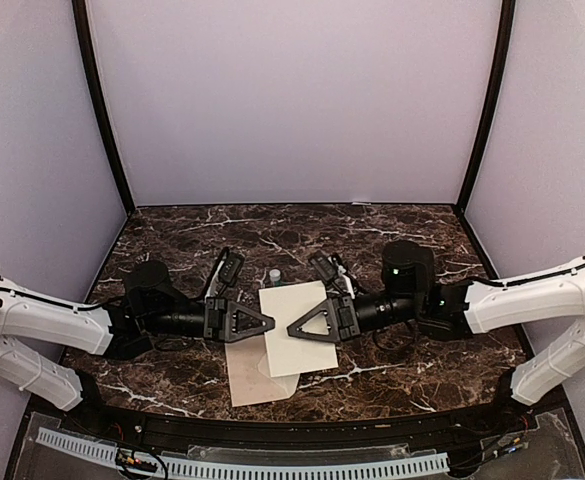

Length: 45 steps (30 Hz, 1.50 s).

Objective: Place the letter into the envelope and seal it
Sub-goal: Adjust the letter.

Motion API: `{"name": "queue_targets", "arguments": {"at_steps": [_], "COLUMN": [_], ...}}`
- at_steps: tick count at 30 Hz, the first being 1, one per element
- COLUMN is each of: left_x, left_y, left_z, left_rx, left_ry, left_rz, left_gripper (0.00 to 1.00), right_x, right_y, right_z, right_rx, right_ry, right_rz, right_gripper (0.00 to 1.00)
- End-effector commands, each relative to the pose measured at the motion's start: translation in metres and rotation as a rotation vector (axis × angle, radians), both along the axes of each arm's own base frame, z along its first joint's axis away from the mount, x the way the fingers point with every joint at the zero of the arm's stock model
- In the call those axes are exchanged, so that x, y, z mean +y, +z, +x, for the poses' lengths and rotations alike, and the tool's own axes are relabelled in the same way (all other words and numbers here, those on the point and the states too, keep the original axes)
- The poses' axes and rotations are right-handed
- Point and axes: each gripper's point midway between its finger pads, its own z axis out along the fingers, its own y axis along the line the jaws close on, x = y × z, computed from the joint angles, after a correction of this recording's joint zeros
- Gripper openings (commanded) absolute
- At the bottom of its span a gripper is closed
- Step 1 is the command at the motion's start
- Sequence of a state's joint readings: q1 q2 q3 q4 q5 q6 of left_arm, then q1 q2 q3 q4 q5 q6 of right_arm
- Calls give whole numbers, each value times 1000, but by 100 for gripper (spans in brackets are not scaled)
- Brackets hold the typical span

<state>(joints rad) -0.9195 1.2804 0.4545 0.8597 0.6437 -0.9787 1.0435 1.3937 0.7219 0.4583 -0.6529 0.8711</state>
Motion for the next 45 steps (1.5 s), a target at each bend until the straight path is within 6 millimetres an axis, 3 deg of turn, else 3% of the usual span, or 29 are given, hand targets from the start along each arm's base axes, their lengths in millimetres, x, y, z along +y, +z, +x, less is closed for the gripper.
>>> {"name": "queue_targets", "arguments": {"at_steps": [1, 24, 27, 31, 33, 36, 37, 38, 39, 40, 41, 45], "left_x": [1, 4, 5, 5, 6, 12, 16, 21, 28, 34, 42, 69], "left_y": [7, 6, 3, 0, -5, -16, -33, -35, -55, -60, -80, -125], "left_z": [-2, 2, 2, 3, 3, 6, 8, 12, 11, 14, 11, 5], "left_rx": [-16, 9, 18, 29, 37, 55, 82, 77, 120, 123, 165, 264], "left_ry": [4, 42, 44, 50, 53, 91, 124, 163, 182, 216, 226, 290], "left_rz": [-31, -55, -53, -43, -22, 40, 107, 127, 208, 237, 318, 496], "left_gripper": [0, 0, 0, 0, 6, 36, 49, 54, 62, 66, 71, 76], "right_x": [10, 16, 17, 16, 14, 5, 0, -7, -14, -20, -24, -30], "right_y": [25, 21, 21, 20, 18, 1, -10, -23, -33, -42, -51, -78], "right_z": [-1, 8, 9, 11, 14, 25, 29, 33, 35, 35, 35, 33], "right_rx": [-35, -36, -34, -31, -26, 0, 20, 47, 73, 97, 119, 178], "right_ry": [6, -30, -36, -53, -74, -143, -172, -201, -223, -238, -251, -262], "right_rz": [85, 82, 84, 83, 69, -22, -69, -122, -156, -185, -213, -312], "right_gripper": [29, 23, 18, 0, 0, 0, 0, 0, 0, 0, 0, 0]}}
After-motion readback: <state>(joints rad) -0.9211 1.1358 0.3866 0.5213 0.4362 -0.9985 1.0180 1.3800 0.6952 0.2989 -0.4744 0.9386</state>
